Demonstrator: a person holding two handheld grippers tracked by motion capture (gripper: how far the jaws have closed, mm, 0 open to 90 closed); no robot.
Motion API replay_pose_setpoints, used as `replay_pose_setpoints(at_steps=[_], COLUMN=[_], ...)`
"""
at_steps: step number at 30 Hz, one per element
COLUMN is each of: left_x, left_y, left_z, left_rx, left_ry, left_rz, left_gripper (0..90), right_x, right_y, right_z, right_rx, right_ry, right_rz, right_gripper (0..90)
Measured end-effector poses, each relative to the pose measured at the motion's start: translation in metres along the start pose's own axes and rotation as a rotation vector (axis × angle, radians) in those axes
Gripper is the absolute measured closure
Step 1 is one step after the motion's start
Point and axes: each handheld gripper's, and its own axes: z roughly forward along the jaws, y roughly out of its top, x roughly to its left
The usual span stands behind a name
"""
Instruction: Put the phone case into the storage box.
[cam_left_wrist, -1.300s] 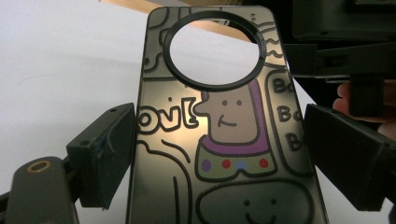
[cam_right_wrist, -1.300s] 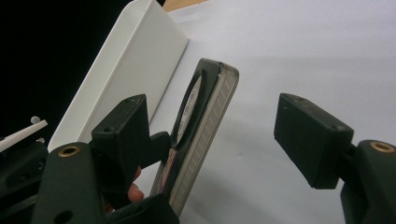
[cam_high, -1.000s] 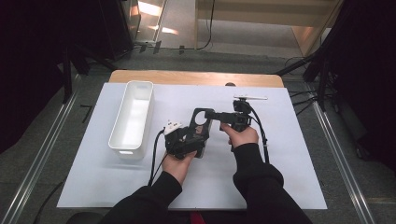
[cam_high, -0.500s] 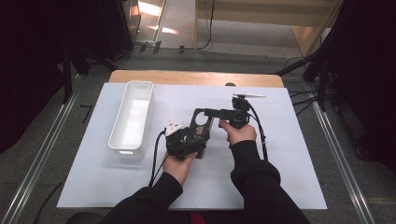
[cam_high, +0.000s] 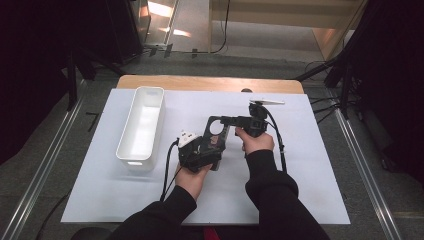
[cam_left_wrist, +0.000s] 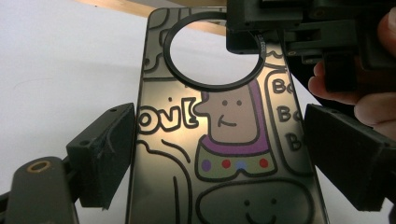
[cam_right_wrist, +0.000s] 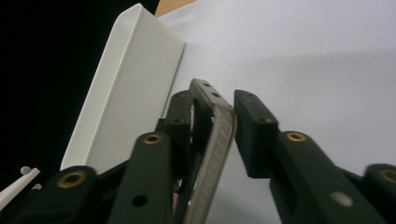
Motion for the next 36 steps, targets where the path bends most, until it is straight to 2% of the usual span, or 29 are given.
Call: replay_pose_setpoints(at_steps=[6, 20, 36], left_x=[-0.001, 0.003, 0.008], left_y=[0.0, 0.004, 0.009], left_z=[-0.001, -0.004, -0.001], left_rx=[-0.007, -0.04, -0.012], left_ry=[0.002, -0.018, -0.045], left_rz=[0.002, -0.026, -0.032], left_gripper=[11.6, 11.7, 11.6], right_x=[0.002, 0.021, 0.026], right_y=[0.0, 0.007, 0.01], right_z=[-0.001, -0.004, -0.004], right_rx=[-0.003, -0.02, -0.011], right_ry=[0.032, 0.053, 0.066], right_rz=[0.03, -0.016, -0.027], right_gripper=[73.0, 76.8, 77.9])
